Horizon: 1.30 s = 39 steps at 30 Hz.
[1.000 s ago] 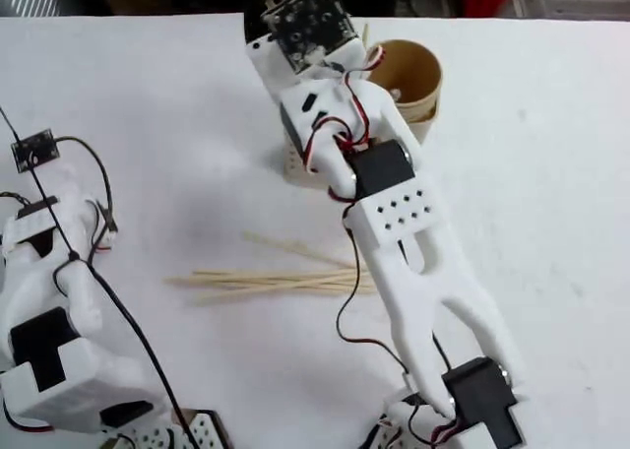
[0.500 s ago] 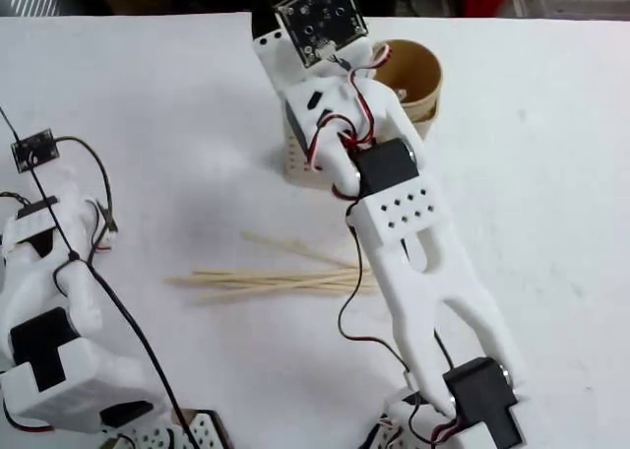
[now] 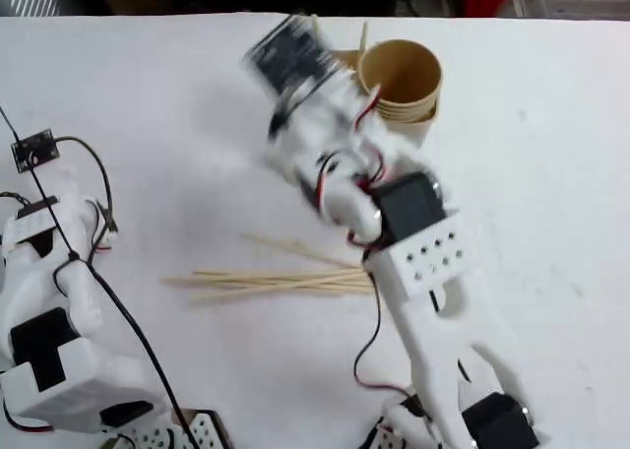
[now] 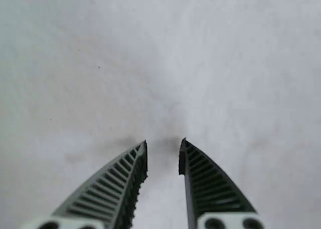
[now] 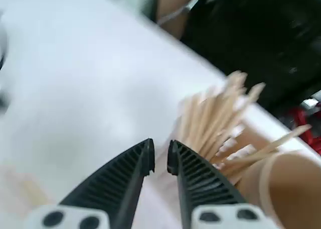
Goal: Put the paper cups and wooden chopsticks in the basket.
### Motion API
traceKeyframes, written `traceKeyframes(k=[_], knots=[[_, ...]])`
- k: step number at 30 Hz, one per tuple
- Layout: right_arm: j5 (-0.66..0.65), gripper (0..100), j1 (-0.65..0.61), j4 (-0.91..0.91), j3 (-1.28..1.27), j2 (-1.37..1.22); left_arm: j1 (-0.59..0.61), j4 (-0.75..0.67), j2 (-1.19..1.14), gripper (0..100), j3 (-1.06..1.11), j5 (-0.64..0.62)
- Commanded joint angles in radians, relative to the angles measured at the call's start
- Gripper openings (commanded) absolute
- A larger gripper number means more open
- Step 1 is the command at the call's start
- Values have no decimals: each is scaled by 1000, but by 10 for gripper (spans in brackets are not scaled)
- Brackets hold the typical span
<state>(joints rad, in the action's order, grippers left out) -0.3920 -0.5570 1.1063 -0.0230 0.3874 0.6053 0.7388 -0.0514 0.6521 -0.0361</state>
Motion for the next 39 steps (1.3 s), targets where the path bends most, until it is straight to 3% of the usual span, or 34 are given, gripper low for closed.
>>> traceKeyframes(k=[1, 8, 16, 27, 39], knots=[[-199, 53, -188, 211, -103, -15, -15, -15, 5, 124, -3, -6], [-354, 53, -219, -139, -446, -298, -13, -15, 5, 123, -3, -8], [-414, 53, -154, -355, -459, -542, -13, -15, 5, 123, -3, -6], [-413, 16, -99, -361, -431, -581, -13, -15, 5, 123, -3, -6], [-367, 19, -56, -170, -456, -220, -13, -15, 5, 123, -3, -6]])
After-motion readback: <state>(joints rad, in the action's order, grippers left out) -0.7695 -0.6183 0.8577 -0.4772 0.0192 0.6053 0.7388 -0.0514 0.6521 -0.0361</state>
